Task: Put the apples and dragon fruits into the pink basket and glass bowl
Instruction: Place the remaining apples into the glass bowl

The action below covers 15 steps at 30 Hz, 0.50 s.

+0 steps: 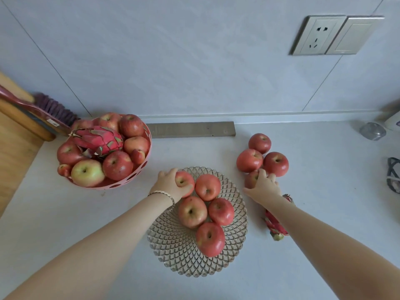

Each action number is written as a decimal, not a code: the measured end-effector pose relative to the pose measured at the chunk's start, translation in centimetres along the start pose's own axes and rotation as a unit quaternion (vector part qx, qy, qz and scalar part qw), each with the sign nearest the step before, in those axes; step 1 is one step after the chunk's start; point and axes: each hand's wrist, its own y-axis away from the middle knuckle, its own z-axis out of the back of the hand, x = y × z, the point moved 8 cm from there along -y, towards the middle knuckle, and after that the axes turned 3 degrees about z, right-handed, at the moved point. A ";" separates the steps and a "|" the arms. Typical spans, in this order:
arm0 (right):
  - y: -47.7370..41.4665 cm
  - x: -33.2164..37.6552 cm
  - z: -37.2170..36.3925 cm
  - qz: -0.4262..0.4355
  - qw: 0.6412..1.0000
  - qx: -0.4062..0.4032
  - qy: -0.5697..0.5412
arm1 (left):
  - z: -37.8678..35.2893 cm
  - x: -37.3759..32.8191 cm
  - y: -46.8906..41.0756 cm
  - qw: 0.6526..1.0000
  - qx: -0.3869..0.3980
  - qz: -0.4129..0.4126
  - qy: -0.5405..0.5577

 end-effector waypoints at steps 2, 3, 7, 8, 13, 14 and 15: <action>-0.4 -0.2 -0.2 -0.001 0.999 -0.017 -0.034 | -0.5 -0.2 -0.5 0.999 -0.005 -0.018 0.030; -0.4 -0.2 -0.1 0.003 0.999 -0.025 -0.046 | -0.6 -0.1 -0.7 0.998 -0.016 -0.023 0.047; 0.5 -0.2 1.0 0.022 0.995 -0.052 -0.079 | -1.0 0.1 -0.6 0.995 -0.054 -0.045 0.077; 1.0 0.0 1.4 0.027 0.993 -0.067 -0.093 | -1.2 0.1 -0.5 0.994 -0.055 -0.055 0.075; 5.4 3.1 4.5 0.091 0.964 -0.105 -0.226 | -1.0 0.3 -0.1 0.998 -0.023 -0.055 -0.010; 6.4 4.0 4.8 0.107 0.956 -0.091 -0.257 | -0.1 -0.1 0.5 0.996 -0.052 -0.059 -0.048; 7.5 4.9 4.9 0.121 0.946 -0.070 -0.291 | 1.2 -1.0 1.6 0.990 -0.102 -0.079 -0.058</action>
